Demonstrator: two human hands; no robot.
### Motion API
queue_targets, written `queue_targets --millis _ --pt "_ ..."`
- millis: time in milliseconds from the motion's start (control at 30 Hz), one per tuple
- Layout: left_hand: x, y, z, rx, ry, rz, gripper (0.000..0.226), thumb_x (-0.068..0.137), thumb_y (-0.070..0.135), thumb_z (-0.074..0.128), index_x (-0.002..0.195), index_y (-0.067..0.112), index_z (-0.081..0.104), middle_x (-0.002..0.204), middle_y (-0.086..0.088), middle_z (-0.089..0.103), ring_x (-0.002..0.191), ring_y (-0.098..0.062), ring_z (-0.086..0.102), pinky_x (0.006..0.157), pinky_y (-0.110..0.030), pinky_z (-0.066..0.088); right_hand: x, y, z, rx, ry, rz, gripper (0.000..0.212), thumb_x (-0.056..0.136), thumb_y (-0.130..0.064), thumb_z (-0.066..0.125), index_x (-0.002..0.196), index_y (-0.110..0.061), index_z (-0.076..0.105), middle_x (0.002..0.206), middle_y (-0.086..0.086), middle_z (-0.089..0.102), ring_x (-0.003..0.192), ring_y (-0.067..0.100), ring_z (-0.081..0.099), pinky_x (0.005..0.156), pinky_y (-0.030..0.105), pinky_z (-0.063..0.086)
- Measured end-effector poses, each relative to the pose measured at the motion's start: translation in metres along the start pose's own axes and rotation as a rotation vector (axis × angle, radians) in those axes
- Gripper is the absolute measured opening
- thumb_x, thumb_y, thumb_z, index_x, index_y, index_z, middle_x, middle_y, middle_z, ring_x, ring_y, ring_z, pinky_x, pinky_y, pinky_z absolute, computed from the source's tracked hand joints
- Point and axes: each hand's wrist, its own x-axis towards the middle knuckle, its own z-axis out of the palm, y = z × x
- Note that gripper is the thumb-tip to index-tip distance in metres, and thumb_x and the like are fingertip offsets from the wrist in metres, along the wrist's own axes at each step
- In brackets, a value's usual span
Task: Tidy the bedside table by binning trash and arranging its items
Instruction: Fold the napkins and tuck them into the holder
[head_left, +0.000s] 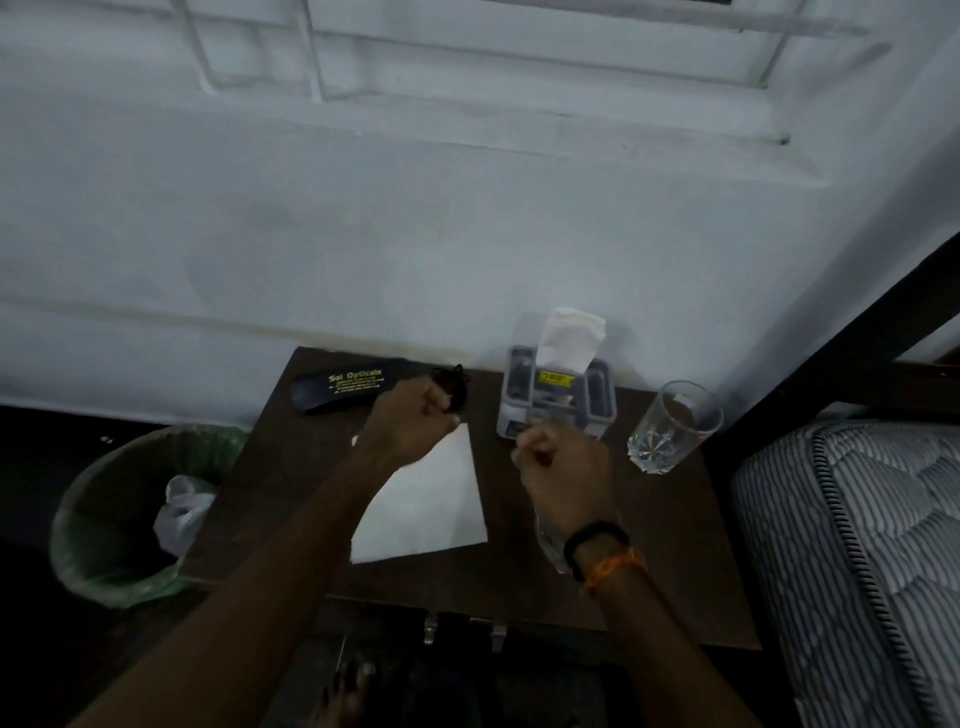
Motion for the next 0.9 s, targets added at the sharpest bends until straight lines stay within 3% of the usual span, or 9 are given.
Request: queue_targets --millis 67,167,300,467,567,667,767,833,900 --pt "-0.028 -0.025 -0.006 0.123 0.004 -0.037 0.023 0.085 0.023 0.071 0.105 0.015 0.063 0.106 0.000 0.062 0.092 -0.012 0.057 0.071 -0.023 0.045 -0.015 0.006 0.017 -0.004 -0.135 0.069 0.011 0.081 -0.020 0.072 0.092 -0.022 0.072 0.087 -0.008 0.070 0.083 0.007 0.064 0.079 0.030 0.056" --pt "-0.051 -0.058 -0.012 0.209 0.050 -0.112 0.034 0.082 0.025 0.074 0.113 0.016 0.064 0.120 -0.003 0.059 0.110 -0.019 0.055 0.088 -0.032 0.048 -0.023 0.004 0.033 -0.035 -0.263 0.149 0.031 0.081 -0.024 0.072 0.112 -0.020 0.067 0.107 -0.002 0.069 0.102 0.015 0.064 0.092 0.036 0.053" --pt "-0.052 -0.079 -0.018 0.259 0.033 -0.137 0.043 0.082 0.026 0.073 0.121 0.015 0.062 0.126 -0.010 0.061 0.112 -0.023 0.058 0.093 -0.034 0.050 -0.025 -0.005 0.053 -0.070 -0.293 0.164 0.055 0.083 -0.028 0.070 0.135 -0.014 0.053 0.130 0.005 0.061 0.119 0.022 0.056 0.101 0.039 0.047" --pt "-0.050 -0.083 -0.011 0.268 0.035 -0.113 0.041 0.080 0.025 0.075 0.118 0.015 0.063 0.125 -0.008 0.057 0.109 -0.020 0.056 0.092 -0.029 0.047 -0.018 -0.014 0.073 -0.059 -0.237 0.177 0.061 0.081 -0.027 0.071 0.136 -0.012 0.049 0.129 0.006 0.058 0.117 0.023 0.056 0.096 0.035 0.049" --pt "-0.047 -0.087 -0.012 0.281 0.050 -0.095 0.038 0.081 0.024 0.074 0.116 0.013 0.063 0.123 -0.007 0.057 0.110 -0.019 0.055 0.088 -0.023 0.042 -0.008 -0.014 0.081 -0.003 -0.202 0.294 0.066 0.078 -0.025 0.075 0.136 -0.008 0.050 0.122 0.009 0.064 0.117 0.026 0.057 0.097 0.036 0.048" --pt "-0.044 -0.091 -0.015 0.285 0.041 -0.097 0.038 0.083 0.025 0.073 0.118 0.012 0.064 0.125 -0.007 0.058 0.109 -0.019 0.057 0.087 -0.022 0.042 0.000 -0.013 0.086 0.110 -0.170 0.445 0.059 0.072 -0.024 0.082 0.125 -0.008 0.059 0.108 0.007 0.070 0.112 0.027 0.060 0.093 0.035 0.048" --pt "-0.042 -0.090 -0.017 0.297 0.028 -0.083 0.039 0.084 0.024 0.072 0.120 0.009 0.065 0.127 -0.007 0.060 0.113 -0.019 0.057 0.088 -0.021 0.041 0.004 -0.013 0.087 0.139 -0.189 0.474 0.022 0.070 -0.024 0.083 0.086 -0.020 0.069 0.095 0.004 0.073 0.092 0.022 0.067 0.078 0.030 0.051" --pt "-0.041 -0.087 -0.018 0.296 0.021 -0.073 0.040 0.085 0.023 0.071 0.121 0.007 0.065 0.128 -0.008 0.060 0.116 -0.020 0.056 0.089 -0.021 0.040 0.004 -0.012 0.090 0.134 -0.195 0.455 0.019 0.067 -0.027 0.084 0.072 -0.023 0.066 0.086 0.001 0.073 0.084 0.020 0.068 0.075 0.035 0.056" --pt "-0.040 -0.084 -0.018 0.291 0.014 -0.081 0.040 0.085 0.021 0.071 0.121 0.005 0.065 0.127 -0.010 0.062 0.114 -0.021 0.059 0.088 -0.021 0.042 0.003 -0.014 0.091 0.116 -0.170 0.415 0.021 0.064 -0.029 0.085 0.070 -0.023 0.065 0.081 -0.003 0.071 0.080 0.018 0.067 0.074 0.038 0.057"
